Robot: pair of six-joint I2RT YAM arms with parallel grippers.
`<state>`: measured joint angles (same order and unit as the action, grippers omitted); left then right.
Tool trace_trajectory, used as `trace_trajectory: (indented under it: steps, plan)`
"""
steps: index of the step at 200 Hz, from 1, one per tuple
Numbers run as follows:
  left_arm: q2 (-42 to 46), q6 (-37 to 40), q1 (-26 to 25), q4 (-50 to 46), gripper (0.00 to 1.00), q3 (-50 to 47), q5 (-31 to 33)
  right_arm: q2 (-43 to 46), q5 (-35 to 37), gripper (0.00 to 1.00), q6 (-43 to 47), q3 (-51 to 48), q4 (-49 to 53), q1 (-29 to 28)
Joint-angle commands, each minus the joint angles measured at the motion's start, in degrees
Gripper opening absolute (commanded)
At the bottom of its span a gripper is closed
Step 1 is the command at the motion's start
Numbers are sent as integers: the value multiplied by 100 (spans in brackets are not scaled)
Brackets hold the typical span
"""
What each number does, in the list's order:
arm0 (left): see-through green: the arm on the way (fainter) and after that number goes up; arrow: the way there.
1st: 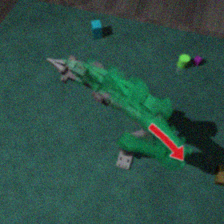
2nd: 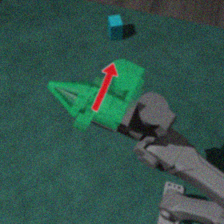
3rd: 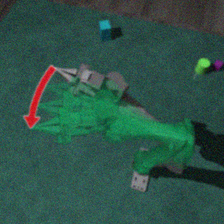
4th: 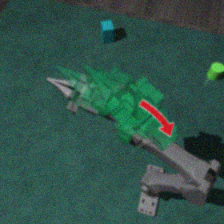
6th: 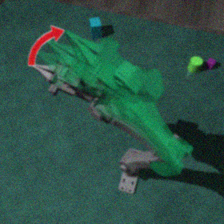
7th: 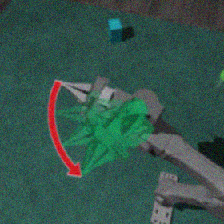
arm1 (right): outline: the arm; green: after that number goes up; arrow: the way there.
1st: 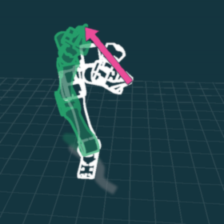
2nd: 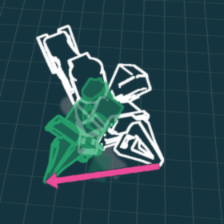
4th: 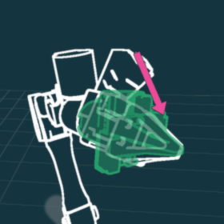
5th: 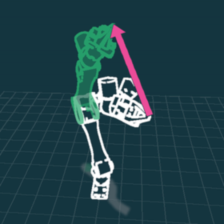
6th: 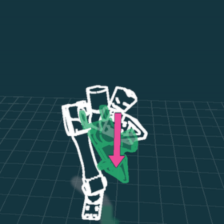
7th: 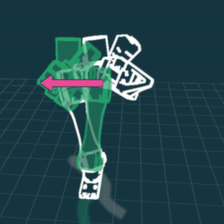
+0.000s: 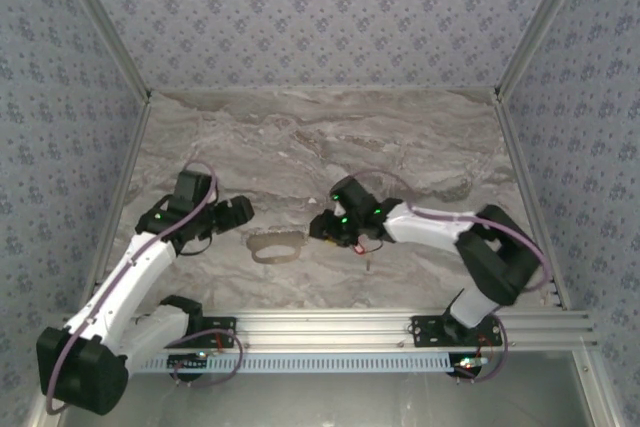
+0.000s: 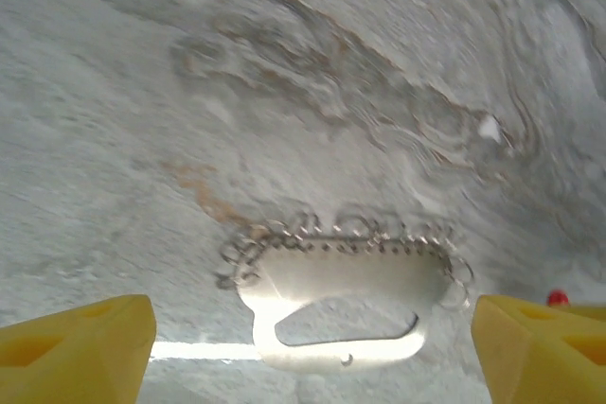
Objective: Put the keys on the keyring
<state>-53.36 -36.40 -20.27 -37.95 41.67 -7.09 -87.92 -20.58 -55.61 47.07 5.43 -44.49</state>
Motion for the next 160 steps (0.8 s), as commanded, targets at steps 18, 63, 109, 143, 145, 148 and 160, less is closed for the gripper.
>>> trace_trajectory:
  steps: [18, 63, 109, 143, 145, 148, 160]
  plan:
    - [60, -229, -1382, -124, 82, -228, 477, 1212, -56, 55, 323, -148, 1109, 871]
    - [-915, -578, -2997, -124, 78, 124, 1948, 2065, -139, 63, 760, -350, 2112, 1779]
    - [-2647, -537, -3777, 54, 66, 982, 2294, 2584, -204, 74, 1121, -659, 2539, 2402]
    - [-3548, -622, -4077, -54, 55, 1645, 2329, 2811, -219, 75, 1272, -807, 2810, 2586]
    - [-3593, -622, -4091, -54, 55, 1676, 2345, 2836, -219, 75, 1268, -829, 2807, 2597]
    - [-3646, -616, -4123, -54, 54, 1727, 2372, 2863, -237, 75, 1266, -864, 2786, 2609]
    - [-3850, -609, -4239, -166, 52, 1897, 2516, 2987, -237, 75, 1248, -956, 2743, 2642]
